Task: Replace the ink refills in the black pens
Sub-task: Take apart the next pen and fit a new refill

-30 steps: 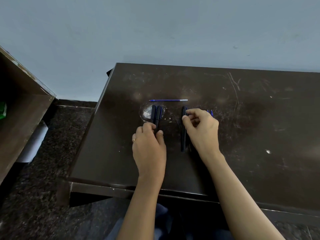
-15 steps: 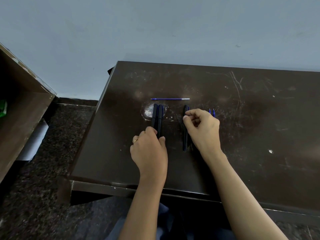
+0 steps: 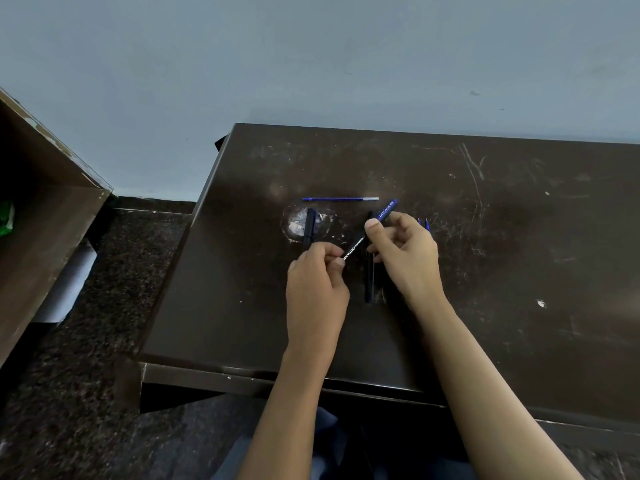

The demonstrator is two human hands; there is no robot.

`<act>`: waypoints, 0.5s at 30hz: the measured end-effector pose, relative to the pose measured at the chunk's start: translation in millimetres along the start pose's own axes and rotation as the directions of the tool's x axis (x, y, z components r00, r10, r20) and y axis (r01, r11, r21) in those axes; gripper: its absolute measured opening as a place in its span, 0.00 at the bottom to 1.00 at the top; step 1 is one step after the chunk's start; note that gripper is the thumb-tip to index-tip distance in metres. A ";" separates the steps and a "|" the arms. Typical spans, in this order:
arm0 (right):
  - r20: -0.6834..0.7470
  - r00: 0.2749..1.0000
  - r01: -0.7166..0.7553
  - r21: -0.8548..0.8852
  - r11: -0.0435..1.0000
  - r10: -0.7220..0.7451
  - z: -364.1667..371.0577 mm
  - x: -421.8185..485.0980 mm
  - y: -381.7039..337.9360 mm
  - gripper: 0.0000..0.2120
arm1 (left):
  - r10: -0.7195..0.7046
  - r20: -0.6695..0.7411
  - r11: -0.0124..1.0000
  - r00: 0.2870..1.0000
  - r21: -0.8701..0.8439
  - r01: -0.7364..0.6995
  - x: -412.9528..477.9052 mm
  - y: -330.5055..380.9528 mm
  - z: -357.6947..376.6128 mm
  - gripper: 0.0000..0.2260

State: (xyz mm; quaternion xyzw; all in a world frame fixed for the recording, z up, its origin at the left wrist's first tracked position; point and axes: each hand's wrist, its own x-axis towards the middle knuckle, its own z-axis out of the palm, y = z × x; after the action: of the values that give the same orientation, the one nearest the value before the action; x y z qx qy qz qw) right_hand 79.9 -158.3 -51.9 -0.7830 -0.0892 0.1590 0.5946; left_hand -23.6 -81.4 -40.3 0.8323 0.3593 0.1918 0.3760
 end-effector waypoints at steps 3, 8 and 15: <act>0.031 0.999 -0.013 0.129 0.992 0.009 -2.6 0.7 -4.2 0.12 | 0.047 0.054 0.998 0.997 -0.054 -0.044 -0.1 0.0 1.0 0.05; 0.262 0.965 -0.101 0.382 0.919 -0.003 -7.5 0.0 -12.6 0.05 | 0.064 0.091 0.990 0.994 -0.134 -0.052 -1.7 6.0 -2.2 0.05; 0.405 0.910 -0.069 0.352 0.933 -0.085 -0.8 -5.3 -12.8 0.09 | 0.146 0.114 0.988 0.983 -0.071 -0.138 0.0 1.9 -2.5 0.07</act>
State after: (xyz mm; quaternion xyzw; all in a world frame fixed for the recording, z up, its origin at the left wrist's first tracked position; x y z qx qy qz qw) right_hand 75.9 -157.2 -38.7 -0.6093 -0.1860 0.3322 0.6955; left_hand -24.2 -81.1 -37.3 0.8536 0.2698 0.1793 0.4081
